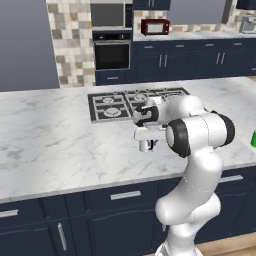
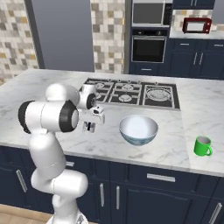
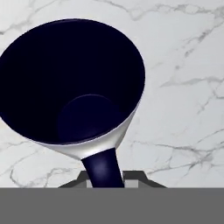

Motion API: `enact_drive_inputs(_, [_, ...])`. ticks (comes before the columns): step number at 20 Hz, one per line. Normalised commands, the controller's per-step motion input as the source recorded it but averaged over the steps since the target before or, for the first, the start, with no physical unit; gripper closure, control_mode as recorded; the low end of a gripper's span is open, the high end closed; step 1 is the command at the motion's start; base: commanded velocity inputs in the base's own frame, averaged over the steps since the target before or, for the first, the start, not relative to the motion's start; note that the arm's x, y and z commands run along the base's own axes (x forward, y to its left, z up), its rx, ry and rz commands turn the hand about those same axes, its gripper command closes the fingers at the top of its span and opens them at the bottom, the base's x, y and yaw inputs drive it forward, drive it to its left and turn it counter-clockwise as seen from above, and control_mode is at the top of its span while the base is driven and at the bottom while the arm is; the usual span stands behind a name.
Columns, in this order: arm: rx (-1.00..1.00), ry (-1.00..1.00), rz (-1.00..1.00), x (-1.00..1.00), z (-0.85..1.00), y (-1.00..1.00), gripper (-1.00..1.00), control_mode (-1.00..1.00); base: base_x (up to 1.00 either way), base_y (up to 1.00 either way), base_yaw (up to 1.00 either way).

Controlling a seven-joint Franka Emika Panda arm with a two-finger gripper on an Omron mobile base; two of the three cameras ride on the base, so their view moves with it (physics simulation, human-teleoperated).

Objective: Clear the mugs and bowl far away from the sink.

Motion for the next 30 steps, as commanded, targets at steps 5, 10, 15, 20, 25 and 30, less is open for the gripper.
enact_drive_inputs(5, [-0.13, 0.00, -0.43, 0.46, -0.60, -0.12, 1.00, -1.00, 0.00, 0.00, 0.00])
enact_drive_inputs(10, [-0.05, -0.02, -0.30, -0.09, -0.58, 0.01, 1.00, -1.00, 0.00, 0.00, 0.00])
enact_drive_inputs(15, [-0.07, -0.01, -0.15, -0.38, -0.70, 0.39, 1.00, -1.00, 0.00, 0.00, 0.00])
enact_drive_inputs(20, [-0.04, 0.00, -0.09, -0.35, -0.65, 0.52, 1.00, -1.00, 0.00, 0.00, 0.00])
enact_drive_inputs(25, [0.00, -0.02, -0.10, -0.21, -0.24, 0.33, -1.00, -1.00, 0.00, 0.00, 0.00])
enact_drive_inputs(30, [0.00, -0.10, -0.09, -0.13, 0.00, 0.07, -1.00, -1.00, 0.00, 0.00, 0.00])
